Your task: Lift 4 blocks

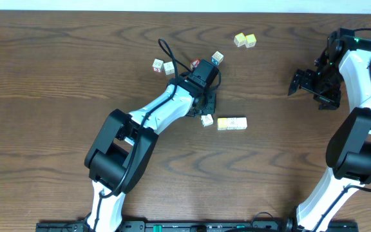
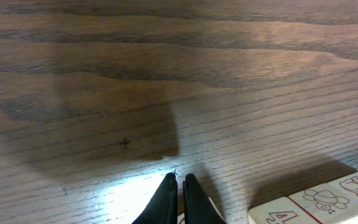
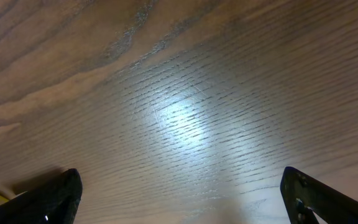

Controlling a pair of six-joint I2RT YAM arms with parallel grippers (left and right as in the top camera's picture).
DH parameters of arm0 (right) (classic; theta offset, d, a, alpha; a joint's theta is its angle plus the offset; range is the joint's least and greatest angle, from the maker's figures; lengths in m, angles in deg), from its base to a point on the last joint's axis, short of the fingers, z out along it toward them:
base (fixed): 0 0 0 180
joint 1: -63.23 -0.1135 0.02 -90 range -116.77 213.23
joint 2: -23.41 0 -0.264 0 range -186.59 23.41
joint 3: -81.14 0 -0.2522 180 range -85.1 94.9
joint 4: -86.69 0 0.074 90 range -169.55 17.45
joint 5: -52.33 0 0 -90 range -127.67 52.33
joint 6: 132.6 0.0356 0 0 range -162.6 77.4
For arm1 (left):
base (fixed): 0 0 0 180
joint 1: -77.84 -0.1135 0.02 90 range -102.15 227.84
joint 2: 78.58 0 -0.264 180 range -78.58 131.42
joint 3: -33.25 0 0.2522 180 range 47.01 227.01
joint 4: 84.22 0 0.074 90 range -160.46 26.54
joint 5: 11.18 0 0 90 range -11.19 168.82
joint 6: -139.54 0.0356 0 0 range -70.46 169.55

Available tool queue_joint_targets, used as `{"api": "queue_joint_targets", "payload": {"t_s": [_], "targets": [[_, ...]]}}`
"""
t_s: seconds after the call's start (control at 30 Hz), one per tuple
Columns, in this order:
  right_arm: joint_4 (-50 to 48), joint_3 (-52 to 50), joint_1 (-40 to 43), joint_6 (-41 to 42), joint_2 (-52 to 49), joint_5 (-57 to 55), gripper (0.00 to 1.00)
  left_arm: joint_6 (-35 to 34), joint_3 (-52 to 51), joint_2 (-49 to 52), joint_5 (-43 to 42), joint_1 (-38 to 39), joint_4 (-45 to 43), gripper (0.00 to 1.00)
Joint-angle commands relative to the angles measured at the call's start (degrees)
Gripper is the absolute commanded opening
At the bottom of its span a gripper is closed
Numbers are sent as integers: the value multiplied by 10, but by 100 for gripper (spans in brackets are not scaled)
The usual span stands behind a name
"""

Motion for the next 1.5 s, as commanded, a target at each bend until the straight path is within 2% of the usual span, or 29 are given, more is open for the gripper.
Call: {"api": "queue_joint_targets", "payload": {"t_s": [0.0,0.1,0.63,0.9,1.27,1.47], "targets": [[0,7,-1,-1,1,-2,99,5,7,2,-18,3,-3,7],[0,7,-1,-1,1,-2,99,21,7,2,-48,4,-3,7],[0,7,-1,-1,1,-2,99,21,7,2,-51,5,27,7],[0,7,-1,-1,1,-2,99,21,7,2,-96,6,27,7],[0,7,-1,-1,1,-2,99,21,7,-13,-77,-5,31,7],[0,7,-1,-1,1,-2,99,8,7,-68,-31,-57,90,7]]}}
